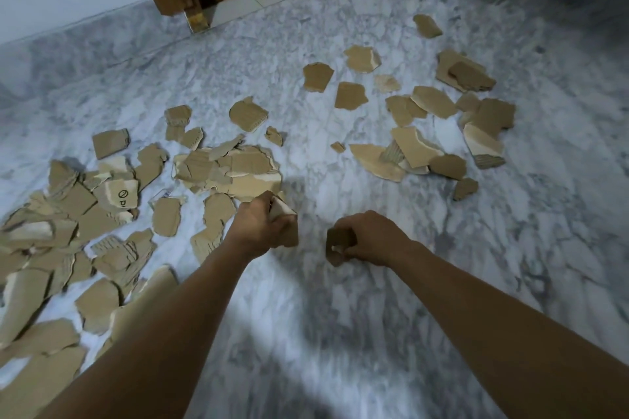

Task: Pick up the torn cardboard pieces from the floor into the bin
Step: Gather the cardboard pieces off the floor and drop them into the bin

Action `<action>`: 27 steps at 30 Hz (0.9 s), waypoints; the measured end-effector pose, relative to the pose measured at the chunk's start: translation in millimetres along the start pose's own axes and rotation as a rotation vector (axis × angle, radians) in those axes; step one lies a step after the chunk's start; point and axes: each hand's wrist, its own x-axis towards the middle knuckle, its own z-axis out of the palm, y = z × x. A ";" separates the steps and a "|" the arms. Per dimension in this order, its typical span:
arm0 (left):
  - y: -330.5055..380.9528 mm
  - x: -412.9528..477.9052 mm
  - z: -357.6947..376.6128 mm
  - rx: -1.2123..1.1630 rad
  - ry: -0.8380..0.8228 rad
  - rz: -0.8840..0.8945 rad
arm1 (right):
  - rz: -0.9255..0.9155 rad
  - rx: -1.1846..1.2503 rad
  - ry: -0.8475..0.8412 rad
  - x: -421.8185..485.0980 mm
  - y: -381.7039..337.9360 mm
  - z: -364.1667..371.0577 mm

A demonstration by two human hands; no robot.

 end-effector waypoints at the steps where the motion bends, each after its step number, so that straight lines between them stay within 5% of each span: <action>1: -1.8 -1.5 0.4 0.006 -0.006 -0.002 | 0.012 -0.021 0.019 0.1 0.4 3.4; 14: -10.8 -12.3 0.9 0.000 -0.005 0.010 | 0.158 -0.164 0.055 2.0 -15.6 28.7; 18: -3.3 -10.1 -8.9 -0.109 0.008 0.006 | 0.226 0.040 0.035 -3.2 -12.5 27.2; 22: 4.2 -8.7 -14.9 -0.167 0.020 0.021 | 0.300 0.342 0.224 -14.1 8.5 3.1; 27: 10.3 -11.8 -8.8 -0.105 -0.051 -0.034 | 0.330 0.360 0.335 -38.0 32.6 -28.1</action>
